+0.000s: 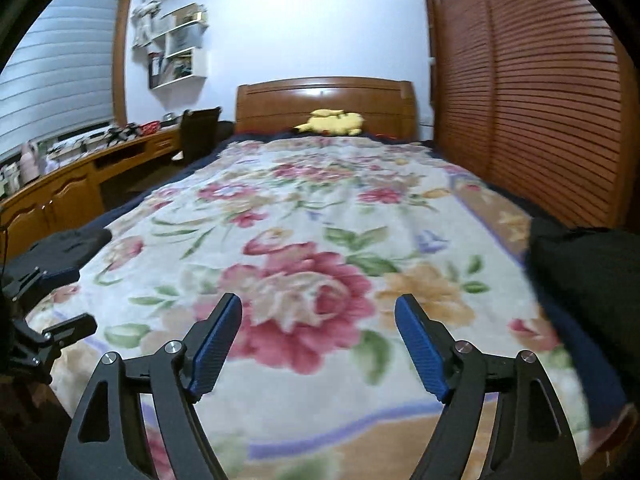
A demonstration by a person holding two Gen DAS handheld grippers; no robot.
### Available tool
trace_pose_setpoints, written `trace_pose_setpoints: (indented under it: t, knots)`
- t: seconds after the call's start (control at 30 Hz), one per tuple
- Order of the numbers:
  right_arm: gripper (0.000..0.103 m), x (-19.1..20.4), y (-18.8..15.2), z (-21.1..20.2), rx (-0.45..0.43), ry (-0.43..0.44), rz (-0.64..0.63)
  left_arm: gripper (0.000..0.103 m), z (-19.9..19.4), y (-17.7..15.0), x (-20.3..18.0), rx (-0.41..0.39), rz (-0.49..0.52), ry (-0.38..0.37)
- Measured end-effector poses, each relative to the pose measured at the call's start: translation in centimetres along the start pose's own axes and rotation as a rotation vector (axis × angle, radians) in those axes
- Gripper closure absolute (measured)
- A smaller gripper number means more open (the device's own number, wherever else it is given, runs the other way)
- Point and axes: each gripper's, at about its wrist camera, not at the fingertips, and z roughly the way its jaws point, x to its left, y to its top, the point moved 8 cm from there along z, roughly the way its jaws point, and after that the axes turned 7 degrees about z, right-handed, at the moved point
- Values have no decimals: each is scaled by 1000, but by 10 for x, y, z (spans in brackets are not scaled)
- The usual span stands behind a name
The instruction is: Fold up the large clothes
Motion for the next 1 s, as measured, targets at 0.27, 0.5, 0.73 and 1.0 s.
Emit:
trace_pose_setpoints:
  t: [0.27,0.5,0.73,1.0]
  knots:
    - [22,28,-16,67,45,55,-20,0,5,-22,50,-1,-85,74]
    - [22,47,-12,95,52,77,-34,0,7,-27,87,-18,-146,139]
    - [22,59,-9,115,2,82,-52,0,-1,-23,115,-66,-183,217]
    - [22,62,-4,120,-84,74,-73,0,1,-29,121,-67,-172,261]
